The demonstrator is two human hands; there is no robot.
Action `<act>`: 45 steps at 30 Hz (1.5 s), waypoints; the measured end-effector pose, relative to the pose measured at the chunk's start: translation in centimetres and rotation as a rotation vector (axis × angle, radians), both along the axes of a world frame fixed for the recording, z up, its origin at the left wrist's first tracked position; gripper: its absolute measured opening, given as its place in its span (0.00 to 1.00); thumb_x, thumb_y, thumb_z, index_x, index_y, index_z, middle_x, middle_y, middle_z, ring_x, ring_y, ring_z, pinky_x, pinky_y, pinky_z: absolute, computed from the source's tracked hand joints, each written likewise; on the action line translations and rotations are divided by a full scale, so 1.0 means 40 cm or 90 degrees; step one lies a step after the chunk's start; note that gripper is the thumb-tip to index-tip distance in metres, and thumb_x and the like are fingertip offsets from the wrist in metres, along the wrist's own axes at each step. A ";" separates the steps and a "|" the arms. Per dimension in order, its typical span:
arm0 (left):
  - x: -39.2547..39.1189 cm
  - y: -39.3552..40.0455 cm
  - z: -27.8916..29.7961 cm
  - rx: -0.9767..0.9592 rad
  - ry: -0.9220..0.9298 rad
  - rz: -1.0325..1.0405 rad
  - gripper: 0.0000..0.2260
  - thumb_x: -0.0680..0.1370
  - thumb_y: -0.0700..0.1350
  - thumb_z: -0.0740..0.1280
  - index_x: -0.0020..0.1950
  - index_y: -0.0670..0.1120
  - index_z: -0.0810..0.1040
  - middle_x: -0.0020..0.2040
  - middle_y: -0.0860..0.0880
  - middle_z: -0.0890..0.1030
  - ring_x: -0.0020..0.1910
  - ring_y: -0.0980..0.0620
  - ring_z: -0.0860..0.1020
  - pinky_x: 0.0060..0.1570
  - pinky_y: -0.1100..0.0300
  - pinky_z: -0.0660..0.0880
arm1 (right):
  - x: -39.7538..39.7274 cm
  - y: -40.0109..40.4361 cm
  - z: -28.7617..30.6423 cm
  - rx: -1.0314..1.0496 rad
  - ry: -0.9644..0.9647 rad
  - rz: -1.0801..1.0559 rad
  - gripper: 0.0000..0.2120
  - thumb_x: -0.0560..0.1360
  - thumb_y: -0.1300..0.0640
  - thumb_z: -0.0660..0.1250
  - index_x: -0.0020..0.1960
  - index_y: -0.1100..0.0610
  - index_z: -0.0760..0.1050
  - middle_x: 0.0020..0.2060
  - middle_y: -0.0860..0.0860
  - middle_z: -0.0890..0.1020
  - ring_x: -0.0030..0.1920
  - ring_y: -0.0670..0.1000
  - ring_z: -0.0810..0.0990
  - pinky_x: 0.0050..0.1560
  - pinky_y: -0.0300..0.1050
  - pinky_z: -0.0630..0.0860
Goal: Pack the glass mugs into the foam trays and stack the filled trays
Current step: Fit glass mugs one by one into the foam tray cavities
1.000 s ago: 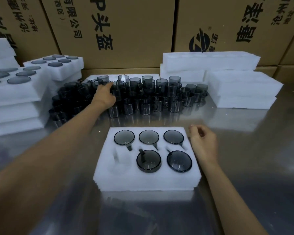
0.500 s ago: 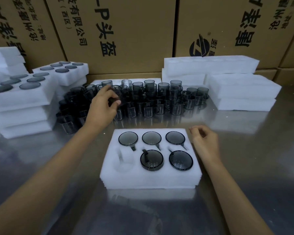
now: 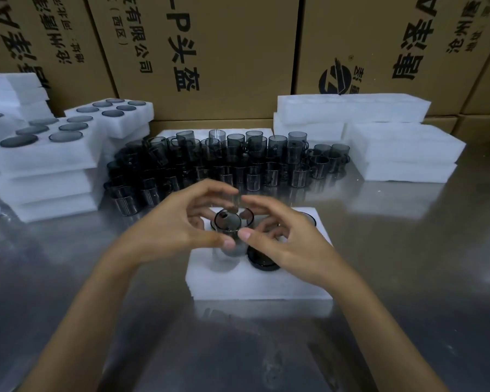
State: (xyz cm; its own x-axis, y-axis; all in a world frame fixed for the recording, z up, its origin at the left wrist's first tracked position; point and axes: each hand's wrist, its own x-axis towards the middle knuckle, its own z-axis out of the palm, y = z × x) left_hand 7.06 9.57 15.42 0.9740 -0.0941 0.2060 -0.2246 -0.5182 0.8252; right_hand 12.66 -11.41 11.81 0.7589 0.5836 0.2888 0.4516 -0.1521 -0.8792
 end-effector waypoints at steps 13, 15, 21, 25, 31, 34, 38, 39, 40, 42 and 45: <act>-0.004 0.082 -0.019 -0.095 0.117 -0.036 0.22 0.71 0.44 0.74 0.65 0.50 0.78 0.56 0.49 0.85 0.52 0.48 0.84 0.46 0.60 0.80 | -0.007 0.033 -0.041 -0.036 0.010 0.028 0.20 0.68 0.40 0.75 0.59 0.34 0.78 0.41 0.50 0.82 0.43 0.47 0.80 0.51 0.46 0.80; 0.000 0.083 -0.023 -0.097 0.103 -0.008 0.22 0.69 0.43 0.75 0.63 0.51 0.79 0.55 0.49 0.85 0.51 0.47 0.84 0.45 0.61 0.80 | -0.005 0.035 -0.048 -0.066 -0.012 0.007 0.21 0.67 0.39 0.74 0.60 0.34 0.77 0.43 0.47 0.82 0.46 0.46 0.80 0.54 0.47 0.79; 0.014 0.086 -0.048 -0.081 0.102 0.036 0.20 0.67 0.45 0.78 0.57 0.56 0.82 0.51 0.51 0.83 0.49 0.54 0.82 0.46 0.63 0.78 | -0.005 0.030 -0.054 -0.144 -0.078 -0.029 0.22 0.67 0.35 0.72 0.60 0.34 0.75 0.54 0.37 0.76 0.59 0.37 0.73 0.60 0.36 0.69; 0.033 0.101 -0.075 0.150 0.208 0.085 0.28 0.68 0.54 0.78 0.66 0.65 0.72 0.64 0.54 0.71 0.65 0.57 0.69 0.59 0.62 0.68 | -0.017 0.043 -0.059 -0.254 -0.253 -0.040 0.20 0.68 0.37 0.70 0.58 0.42 0.78 0.55 0.35 0.76 0.63 0.39 0.65 0.64 0.39 0.55; 0.043 0.134 -0.100 0.106 0.168 0.132 0.25 0.68 0.60 0.75 0.63 0.62 0.74 0.61 0.56 0.73 0.62 0.58 0.72 0.60 0.60 0.69 | -0.006 0.036 -0.051 -0.220 -0.193 -0.025 0.17 0.71 0.39 0.71 0.57 0.44 0.80 0.57 0.34 0.75 0.64 0.37 0.66 0.65 0.35 0.59; 0.076 0.177 -0.145 0.107 -0.047 0.410 0.13 0.76 0.45 0.72 0.61 0.48 0.78 0.61 0.47 0.73 0.63 0.48 0.73 0.65 0.55 0.67 | 0.012 0.014 -0.024 -0.021 -0.086 -0.106 0.06 0.75 0.51 0.72 0.52 0.47 0.82 0.52 0.39 0.81 0.54 0.38 0.77 0.55 0.30 0.71; 0.094 0.242 -0.199 0.155 -0.153 0.617 0.26 0.77 0.33 0.63 0.75 0.35 0.63 0.75 0.34 0.57 0.76 0.37 0.56 0.76 0.55 0.54 | 0.065 -0.047 -0.001 0.123 -0.062 -0.318 0.08 0.77 0.61 0.68 0.48 0.50 0.83 0.43 0.43 0.84 0.41 0.35 0.78 0.41 0.24 0.70; 0.097 0.258 -0.216 0.164 -0.138 0.618 0.26 0.78 0.33 0.62 0.76 0.34 0.61 0.77 0.34 0.52 0.78 0.37 0.53 0.77 0.53 0.52 | 0.076 -0.061 -0.004 0.130 -0.053 -0.353 0.08 0.77 0.61 0.68 0.48 0.50 0.83 0.43 0.43 0.84 0.40 0.34 0.78 0.40 0.24 0.70; 0.100 0.274 -0.234 0.170 -0.120 0.616 0.26 0.78 0.32 0.61 0.75 0.33 0.60 0.78 0.34 0.50 0.78 0.37 0.52 0.77 0.52 0.52 | 0.085 -0.073 -0.009 0.136 -0.043 -0.379 0.07 0.77 0.60 0.67 0.49 0.51 0.83 0.43 0.44 0.84 0.39 0.35 0.77 0.39 0.24 0.70; 0.103 0.293 -0.256 0.144 -0.084 0.623 0.23 0.79 0.34 0.60 0.74 0.34 0.62 0.78 0.35 0.51 0.77 0.37 0.55 0.76 0.51 0.55 | 0.101 -0.092 -0.020 0.146 -0.026 -0.417 0.07 0.77 0.60 0.67 0.49 0.51 0.83 0.44 0.45 0.84 0.38 0.35 0.76 0.39 0.24 0.70; 0.104 0.300 -0.261 0.122 -0.100 0.641 0.20 0.79 0.36 0.63 0.70 0.38 0.67 0.73 0.37 0.60 0.67 0.36 0.68 0.68 0.49 0.64 | 0.119 -0.112 -0.031 0.153 -0.019 -0.450 0.08 0.77 0.60 0.66 0.49 0.51 0.83 0.44 0.44 0.84 0.39 0.33 0.76 0.40 0.22 0.69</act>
State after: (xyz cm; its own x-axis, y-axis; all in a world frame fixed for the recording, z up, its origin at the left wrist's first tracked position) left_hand 11.21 21.56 4.98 0.5834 0.7038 0.4052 0.2869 -0.6454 0.7079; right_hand 17.42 -15.87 10.56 0.9199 -0.1216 0.3729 0.3414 -0.2200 -0.9138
